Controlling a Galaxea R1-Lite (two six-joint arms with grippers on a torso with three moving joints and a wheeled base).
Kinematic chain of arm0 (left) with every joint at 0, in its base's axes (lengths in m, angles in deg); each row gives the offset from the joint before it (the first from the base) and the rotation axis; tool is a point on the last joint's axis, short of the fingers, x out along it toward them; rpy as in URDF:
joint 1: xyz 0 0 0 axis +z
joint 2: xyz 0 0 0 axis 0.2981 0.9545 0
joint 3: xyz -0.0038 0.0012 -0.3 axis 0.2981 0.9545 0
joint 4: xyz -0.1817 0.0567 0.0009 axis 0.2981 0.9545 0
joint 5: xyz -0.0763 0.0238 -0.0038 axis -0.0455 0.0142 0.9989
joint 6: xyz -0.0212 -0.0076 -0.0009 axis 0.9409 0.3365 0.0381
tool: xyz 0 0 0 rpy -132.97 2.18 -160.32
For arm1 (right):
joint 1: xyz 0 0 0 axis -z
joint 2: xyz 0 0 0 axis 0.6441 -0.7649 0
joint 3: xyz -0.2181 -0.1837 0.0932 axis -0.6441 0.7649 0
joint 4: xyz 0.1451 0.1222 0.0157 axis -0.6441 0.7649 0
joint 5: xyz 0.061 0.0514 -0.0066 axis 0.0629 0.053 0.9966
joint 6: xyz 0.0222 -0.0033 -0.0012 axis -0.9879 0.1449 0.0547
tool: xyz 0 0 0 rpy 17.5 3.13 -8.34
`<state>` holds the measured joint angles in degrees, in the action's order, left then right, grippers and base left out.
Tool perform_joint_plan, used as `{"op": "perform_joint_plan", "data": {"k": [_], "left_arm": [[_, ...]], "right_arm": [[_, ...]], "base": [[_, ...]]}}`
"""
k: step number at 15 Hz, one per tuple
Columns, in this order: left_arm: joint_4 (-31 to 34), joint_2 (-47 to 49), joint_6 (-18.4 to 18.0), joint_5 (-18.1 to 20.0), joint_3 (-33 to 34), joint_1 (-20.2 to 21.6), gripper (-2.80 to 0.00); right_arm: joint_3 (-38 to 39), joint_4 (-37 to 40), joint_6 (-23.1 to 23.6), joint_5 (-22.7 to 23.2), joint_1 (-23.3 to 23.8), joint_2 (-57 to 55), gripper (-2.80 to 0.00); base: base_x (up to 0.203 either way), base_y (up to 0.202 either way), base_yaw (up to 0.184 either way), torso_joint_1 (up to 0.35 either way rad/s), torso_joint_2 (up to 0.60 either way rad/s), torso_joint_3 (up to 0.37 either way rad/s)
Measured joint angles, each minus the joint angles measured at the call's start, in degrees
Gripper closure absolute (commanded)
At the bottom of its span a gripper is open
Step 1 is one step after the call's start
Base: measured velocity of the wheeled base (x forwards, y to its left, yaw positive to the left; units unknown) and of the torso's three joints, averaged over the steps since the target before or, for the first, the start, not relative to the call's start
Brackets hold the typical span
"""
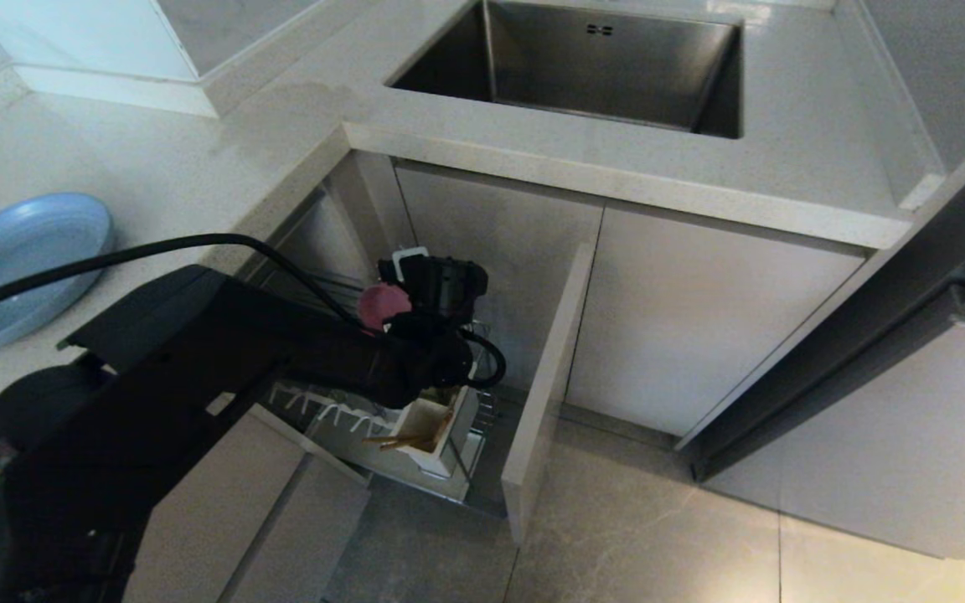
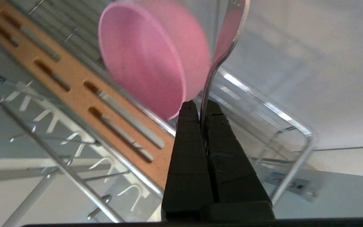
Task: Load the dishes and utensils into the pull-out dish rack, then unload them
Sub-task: Pick up the fork and place it in the cupboard
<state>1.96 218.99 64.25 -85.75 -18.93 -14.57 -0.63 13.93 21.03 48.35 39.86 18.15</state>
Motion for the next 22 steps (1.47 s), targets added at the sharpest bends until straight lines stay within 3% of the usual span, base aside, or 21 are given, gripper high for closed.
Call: {"op": "perform_joint_plan", "data": {"k": [9, 22], "left_arm": [[-2.08, 1.45, 1.61, -5.04, 2.54, -1.27, 0.0], [-2.16, 3.05, 4.91, -7.67, 3.86, -3.04, 0.0]], "right_arm": [[0.0, 0.0, 0.0, 0.0, 0.0, 0.0, 0.0], [0.0, 0.0, 0.0, 0.0, 0.0, 0.0, 0.0]], "base": [[0.0, 0.0, 0.0, 0.0, 0.0, 0.0], [0.0, 0.0, 0.0, 0.0, 0.0, 0.0]]}}
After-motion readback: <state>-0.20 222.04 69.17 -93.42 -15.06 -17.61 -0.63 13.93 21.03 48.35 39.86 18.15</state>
